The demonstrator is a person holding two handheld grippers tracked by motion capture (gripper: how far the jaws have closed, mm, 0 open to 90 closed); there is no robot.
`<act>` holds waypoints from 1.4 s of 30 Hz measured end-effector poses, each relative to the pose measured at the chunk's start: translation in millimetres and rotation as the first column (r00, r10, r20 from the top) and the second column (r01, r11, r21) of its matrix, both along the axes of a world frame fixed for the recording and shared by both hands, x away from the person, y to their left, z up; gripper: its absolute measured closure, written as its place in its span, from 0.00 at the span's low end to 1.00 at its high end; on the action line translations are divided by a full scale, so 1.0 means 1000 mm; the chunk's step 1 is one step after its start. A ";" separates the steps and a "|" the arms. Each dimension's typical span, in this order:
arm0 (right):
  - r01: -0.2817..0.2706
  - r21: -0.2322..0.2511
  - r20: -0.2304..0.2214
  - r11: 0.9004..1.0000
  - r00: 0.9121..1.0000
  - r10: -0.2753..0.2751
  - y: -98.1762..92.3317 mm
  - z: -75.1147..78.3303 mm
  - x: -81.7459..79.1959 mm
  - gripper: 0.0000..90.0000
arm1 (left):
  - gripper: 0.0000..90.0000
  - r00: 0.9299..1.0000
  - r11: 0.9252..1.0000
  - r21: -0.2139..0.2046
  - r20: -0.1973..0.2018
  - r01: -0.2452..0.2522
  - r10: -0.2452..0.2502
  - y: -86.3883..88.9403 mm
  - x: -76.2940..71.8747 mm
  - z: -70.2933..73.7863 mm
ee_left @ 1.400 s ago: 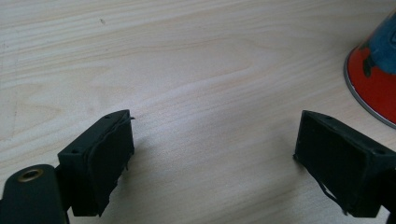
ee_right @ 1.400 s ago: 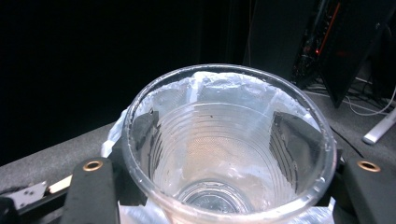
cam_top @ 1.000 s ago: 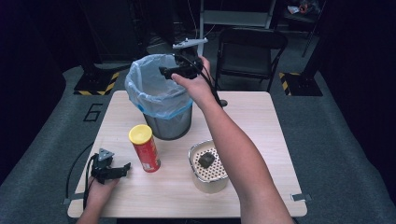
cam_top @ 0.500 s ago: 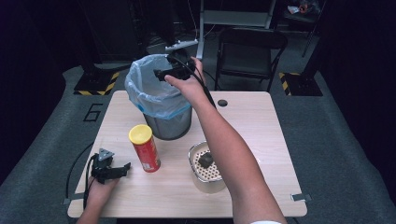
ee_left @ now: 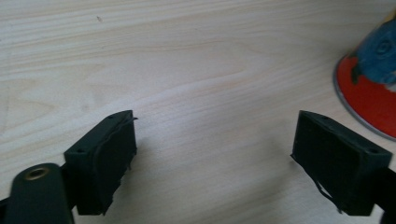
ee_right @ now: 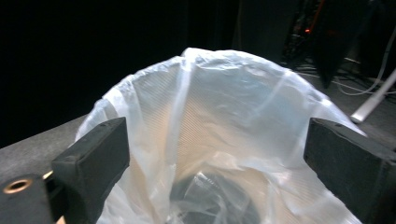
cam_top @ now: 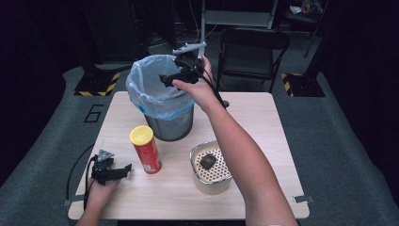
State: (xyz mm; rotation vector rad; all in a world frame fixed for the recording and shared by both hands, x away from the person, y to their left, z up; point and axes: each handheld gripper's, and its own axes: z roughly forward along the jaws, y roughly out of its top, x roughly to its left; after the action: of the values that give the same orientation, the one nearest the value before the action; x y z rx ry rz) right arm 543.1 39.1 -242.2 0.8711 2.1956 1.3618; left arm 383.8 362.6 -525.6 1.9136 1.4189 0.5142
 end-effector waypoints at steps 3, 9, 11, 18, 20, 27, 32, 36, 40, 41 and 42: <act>0.008 0.018 0.006 1.000 1.000 -0.008 -0.013 0.001 -0.008 0.16 | 0.15 1.000 1.000 -0.003 0.014 0.026 -0.026 -0.001 -0.003 0.006; 0.005 -0.003 0.057 1.000 0.998 -0.005 -0.047 -0.003 -0.024 0.27 | 0.14 0.996 0.996 -0.063 0.069 0.055 -0.050 -0.006 -0.011 0.022; 0.003 0.008 0.065 1.000 0.998 -0.003 -0.059 -0.006 -0.028 0.27 | 0.14 0.994 0.995 -0.061 0.084 0.080 -0.075 -0.008 -0.013 0.028; 0.021 0.013 0.057 1.000 0.998 -0.022 -0.096 -0.020 -0.043 0.27 | 0.13 0.978 0.980 -0.056 0.099 0.190 -0.184 -0.017 -0.021 0.041; 0.025 0.015 0.044 1.000 0.999 -0.026 -0.104 -0.025 -0.047 0.26 | 0.13 0.967 0.970 -0.067 0.124 0.232 -0.223 -0.022 -0.025 0.046; 0.032 -0.030 0.031 0.999 0.999 -0.031 -0.126 -0.041 -0.064 0.21 | 0.13 0.951 0.952 -0.090 0.139 0.292 -0.278 -0.042 -0.021 0.049; 0.063 -0.084 0.048 0.995 0.997 -0.059 -0.149 -0.056 -0.084 0.21 | 0.13 0.943 0.945 -0.085 0.131 0.317 -0.305 -0.062 -0.013 0.044; 0.080 -0.110 0.056 0.991 0.996 -0.074 -0.162 -0.066 -0.095 0.21 | 0.13 0.943 0.946 -0.081 0.140 0.315 -0.302 -0.071 -0.007 0.042; 0.096 -0.097 0.046 0.991 0.995 -0.092 -0.175 -0.076 -0.104 0.21 | 0.13 0.943 0.951 -0.048 0.159 0.305 -0.294 -0.076 -0.004 0.041; 0.101 -0.096 0.040 0.990 0.994 -0.098 -0.178 -0.077 -0.105 0.21 | 0.13 0.944 0.952 -0.060 0.162 0.301 -0.288 -0.076 -0.004 0.041; 0.111 -0.091 0.039 0.990 0.993 -0.108 -0.181 -0.081 -0.107 0.22 | 0.14 0.940 0.950 -0.049 0.169 0.309 -0.297 -0.076 -0.003 0.042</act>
State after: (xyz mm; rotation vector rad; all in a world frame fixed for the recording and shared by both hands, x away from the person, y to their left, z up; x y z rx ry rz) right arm 436.3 -142.3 -323.2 0.9132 2.1346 1.2041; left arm 380.8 287.1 -483.8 1.9375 1.0034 0.4483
